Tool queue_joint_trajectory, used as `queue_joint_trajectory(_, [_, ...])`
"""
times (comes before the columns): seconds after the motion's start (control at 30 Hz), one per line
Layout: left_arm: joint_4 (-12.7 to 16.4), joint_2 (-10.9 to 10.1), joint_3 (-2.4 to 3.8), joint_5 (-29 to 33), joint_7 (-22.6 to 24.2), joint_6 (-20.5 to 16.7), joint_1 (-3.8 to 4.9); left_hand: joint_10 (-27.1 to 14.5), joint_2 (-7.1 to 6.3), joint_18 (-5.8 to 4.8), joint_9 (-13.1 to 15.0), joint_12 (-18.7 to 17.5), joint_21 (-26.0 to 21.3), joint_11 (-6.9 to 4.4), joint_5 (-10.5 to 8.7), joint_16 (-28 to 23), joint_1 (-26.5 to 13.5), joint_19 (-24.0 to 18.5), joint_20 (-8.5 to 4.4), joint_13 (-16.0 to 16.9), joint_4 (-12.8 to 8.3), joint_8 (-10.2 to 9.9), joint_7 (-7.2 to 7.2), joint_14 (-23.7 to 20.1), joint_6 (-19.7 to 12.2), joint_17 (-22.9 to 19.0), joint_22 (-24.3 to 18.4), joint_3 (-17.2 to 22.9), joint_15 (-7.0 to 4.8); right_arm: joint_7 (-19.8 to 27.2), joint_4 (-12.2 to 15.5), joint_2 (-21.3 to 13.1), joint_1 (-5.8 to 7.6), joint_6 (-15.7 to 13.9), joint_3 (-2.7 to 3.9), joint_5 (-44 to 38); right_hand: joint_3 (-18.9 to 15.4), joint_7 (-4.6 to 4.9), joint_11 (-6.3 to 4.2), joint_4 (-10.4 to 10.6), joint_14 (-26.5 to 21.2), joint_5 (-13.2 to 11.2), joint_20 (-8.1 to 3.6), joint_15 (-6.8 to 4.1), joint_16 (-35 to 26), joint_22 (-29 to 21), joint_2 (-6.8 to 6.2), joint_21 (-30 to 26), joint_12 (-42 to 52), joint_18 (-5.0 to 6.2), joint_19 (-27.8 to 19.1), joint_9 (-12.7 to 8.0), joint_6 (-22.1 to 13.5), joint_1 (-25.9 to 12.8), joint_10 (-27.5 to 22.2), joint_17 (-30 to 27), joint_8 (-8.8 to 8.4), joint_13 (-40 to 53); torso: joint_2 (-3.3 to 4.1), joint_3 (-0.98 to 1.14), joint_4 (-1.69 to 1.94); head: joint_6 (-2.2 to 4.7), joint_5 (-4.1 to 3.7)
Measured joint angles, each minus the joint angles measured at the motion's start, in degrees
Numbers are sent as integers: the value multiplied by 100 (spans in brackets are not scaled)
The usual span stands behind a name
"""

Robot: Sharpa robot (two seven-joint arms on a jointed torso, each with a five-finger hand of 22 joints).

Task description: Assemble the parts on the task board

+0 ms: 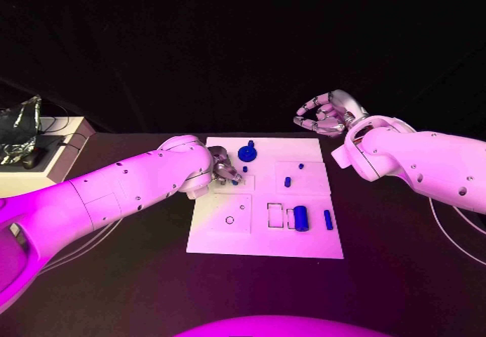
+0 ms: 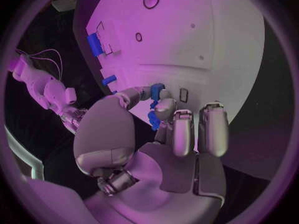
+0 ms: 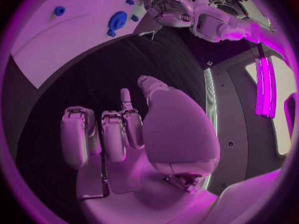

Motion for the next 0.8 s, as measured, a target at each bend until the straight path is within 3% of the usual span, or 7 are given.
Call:
queue_joint_trajectory(0.23, [2,-8,-2,3,-13,1,-15,-9,-2,0,66,2,0,-11,-67,0,-2,0,0,8,287,-33,-255,0,315,0,0,-669,-1,1,2,-7,0,0,0,0,0,0,0,0,0,0,0,0,0,0,-23,0,-20,0,0,8,0,-23,0,0,0,-1,2,-1,-1,9,-9])
queue_joint_trajectory(0.8, [53,-56,1,5,-26,6,-25,-11,-24,0,88,22,0,-12,-71,0,-24,0,0,18,407,-66,-278,0,337,0,0,-910,-1,3,5,-21,0,-1,0,0,0,0,0,0,0,0,0,0,0,-1,-23,0,-20,-1,0,7,0,-22,0,0,0,-2,1,-8,-1,-3,-22])
